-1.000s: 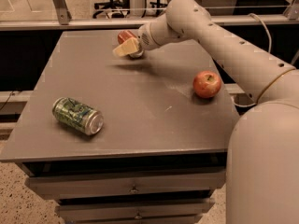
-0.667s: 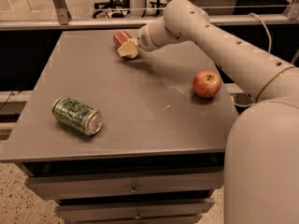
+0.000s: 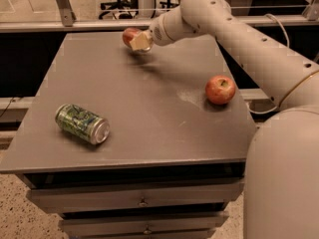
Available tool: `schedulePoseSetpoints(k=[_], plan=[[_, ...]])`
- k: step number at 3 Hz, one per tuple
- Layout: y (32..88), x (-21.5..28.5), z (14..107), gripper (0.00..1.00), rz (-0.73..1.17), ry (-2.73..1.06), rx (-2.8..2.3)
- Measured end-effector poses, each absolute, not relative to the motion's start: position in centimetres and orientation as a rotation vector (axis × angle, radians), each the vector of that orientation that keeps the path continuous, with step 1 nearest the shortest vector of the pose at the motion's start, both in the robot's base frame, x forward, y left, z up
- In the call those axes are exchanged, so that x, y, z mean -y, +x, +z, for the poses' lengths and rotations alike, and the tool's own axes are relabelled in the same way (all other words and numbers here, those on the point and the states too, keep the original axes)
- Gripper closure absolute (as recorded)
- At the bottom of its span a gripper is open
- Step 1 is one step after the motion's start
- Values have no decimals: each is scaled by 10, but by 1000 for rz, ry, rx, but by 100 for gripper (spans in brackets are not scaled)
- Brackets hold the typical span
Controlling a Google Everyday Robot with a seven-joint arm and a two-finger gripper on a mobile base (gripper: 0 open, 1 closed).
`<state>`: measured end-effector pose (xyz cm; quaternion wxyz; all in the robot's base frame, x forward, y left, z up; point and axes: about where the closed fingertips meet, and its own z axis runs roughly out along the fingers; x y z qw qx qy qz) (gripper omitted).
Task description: Pick coke can
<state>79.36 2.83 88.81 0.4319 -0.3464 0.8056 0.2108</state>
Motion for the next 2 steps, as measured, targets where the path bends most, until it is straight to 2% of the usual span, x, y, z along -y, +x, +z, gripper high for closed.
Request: schedulePoseSetpoints(k=[1,2], plan=[[771,-37,941,100,681,-940,-1924],[763,-39,949,100,715,-968,-1924]])
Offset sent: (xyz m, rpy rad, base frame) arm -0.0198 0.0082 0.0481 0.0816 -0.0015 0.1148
